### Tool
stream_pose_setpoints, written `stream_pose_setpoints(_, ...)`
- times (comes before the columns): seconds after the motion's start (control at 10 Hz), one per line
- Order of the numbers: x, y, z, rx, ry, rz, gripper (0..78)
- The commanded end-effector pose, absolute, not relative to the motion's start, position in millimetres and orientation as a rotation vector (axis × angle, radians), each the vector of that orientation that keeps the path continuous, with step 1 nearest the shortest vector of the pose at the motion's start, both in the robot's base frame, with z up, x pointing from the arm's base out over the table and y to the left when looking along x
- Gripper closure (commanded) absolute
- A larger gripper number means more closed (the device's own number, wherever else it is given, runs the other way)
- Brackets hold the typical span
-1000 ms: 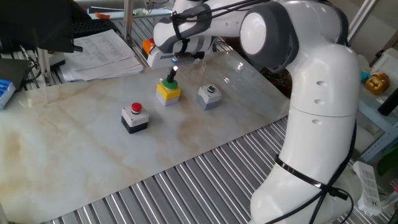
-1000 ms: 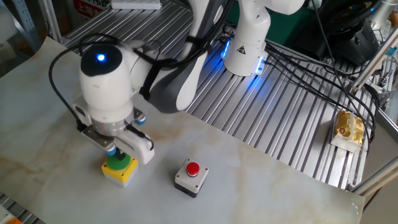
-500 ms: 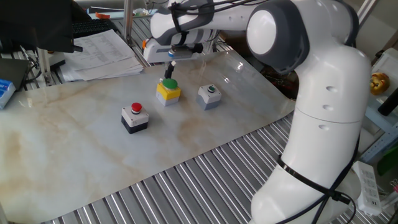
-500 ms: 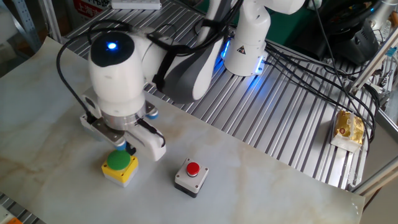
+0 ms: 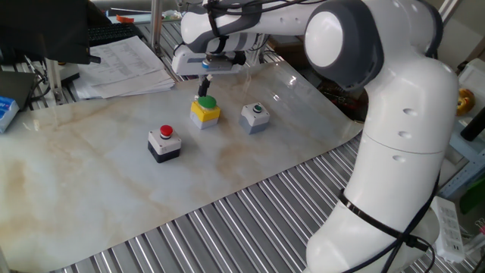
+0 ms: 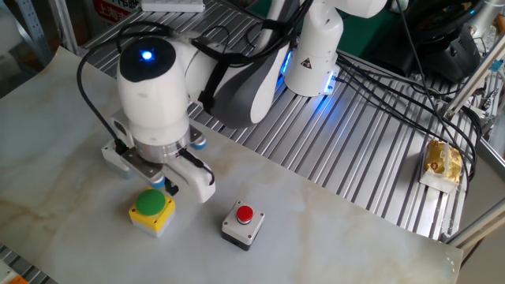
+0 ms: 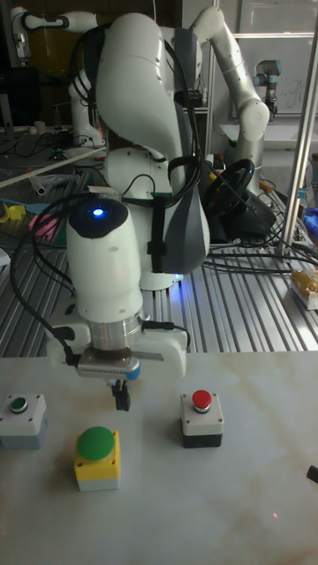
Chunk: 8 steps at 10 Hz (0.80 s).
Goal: Press three buttons from left to right in sequence
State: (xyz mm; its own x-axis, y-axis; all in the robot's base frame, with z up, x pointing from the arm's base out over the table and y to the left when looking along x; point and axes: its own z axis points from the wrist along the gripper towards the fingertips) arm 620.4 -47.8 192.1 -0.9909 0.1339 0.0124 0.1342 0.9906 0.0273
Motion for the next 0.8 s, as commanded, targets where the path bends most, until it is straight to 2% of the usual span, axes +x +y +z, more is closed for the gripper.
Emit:
stream_pose_setpoints(0.1, 610, -38, 195, -0.241, -3.131, -0.049, 76.4)
stream_pose_setpoints(0.8, 583, -7, 203, -0.287, -3.120, -0.033, 76.4)
